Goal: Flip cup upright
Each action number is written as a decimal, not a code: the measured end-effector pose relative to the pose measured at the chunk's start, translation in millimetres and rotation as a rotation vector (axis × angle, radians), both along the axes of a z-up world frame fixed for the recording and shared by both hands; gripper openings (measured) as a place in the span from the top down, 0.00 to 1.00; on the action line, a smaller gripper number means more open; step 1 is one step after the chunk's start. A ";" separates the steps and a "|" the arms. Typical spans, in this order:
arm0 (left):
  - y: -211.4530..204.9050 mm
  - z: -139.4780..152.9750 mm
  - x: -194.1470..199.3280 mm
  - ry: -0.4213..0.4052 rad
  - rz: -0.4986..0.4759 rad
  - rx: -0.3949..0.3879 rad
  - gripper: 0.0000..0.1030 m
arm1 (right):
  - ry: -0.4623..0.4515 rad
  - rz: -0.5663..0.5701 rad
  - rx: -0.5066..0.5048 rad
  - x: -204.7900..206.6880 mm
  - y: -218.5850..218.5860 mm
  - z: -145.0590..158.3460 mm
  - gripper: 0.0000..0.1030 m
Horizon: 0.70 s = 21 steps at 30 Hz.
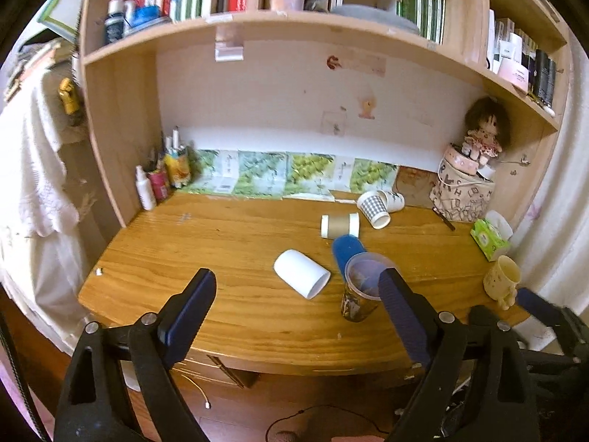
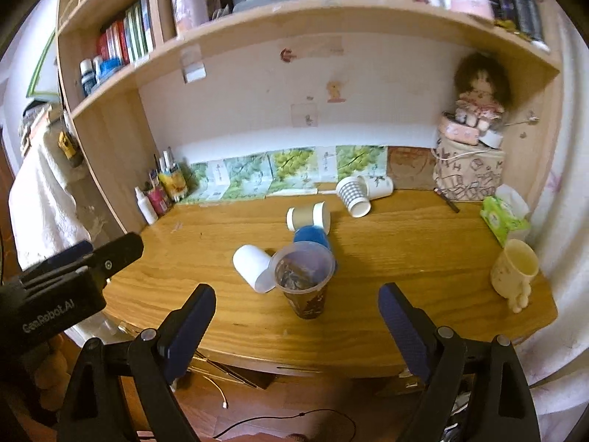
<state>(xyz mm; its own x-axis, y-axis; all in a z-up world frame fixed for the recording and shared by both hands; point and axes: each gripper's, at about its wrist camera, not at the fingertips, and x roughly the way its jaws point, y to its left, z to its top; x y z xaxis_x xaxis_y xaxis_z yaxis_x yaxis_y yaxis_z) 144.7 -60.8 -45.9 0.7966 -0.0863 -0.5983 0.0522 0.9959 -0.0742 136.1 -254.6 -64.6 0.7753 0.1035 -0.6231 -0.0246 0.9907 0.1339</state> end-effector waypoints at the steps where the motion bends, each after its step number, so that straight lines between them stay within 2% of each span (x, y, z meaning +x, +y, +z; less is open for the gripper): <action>1: -0.5 1.9 -5.6 -0.012 0.012 0.006 0.03 | -0.012 -0.007 0.006 -6.6 -2.2 2.7 0.10; 3: -0.9 7.5 -18.1 -0.060 0.029 0.014 0.01 | -0.043 -0.026 -0.002 -18.8 -3.6 8.1 0.01; 5: -1.7 12.1 -25.2 -0.091 0.039 0.019 0.01 | -0.099 -0.050 -0.017 -33.8 -6.7 16.6 0.01; 10: -3.3 18.9 -39.9 -0.164 0.066 0.034 0.01 | -0.158 -0.078 0.002 -48.8 -16.5 25.4 0.01; 21: -17.4 26.5 -54.4 -0.233 0.055 0.042 0.01 | -0.272 -0.101 -0.016 -76.2 -24.8 37.9 0.01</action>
<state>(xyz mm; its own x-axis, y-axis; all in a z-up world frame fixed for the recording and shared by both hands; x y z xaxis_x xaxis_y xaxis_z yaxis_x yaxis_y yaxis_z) 90.2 -78.2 -19.4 0.9162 -0.0177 -0.4002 0.0084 0.9997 -0.0249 59.9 -279.4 -26.7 0.9199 0.0085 -0.3922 0.0420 0.9919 0.1199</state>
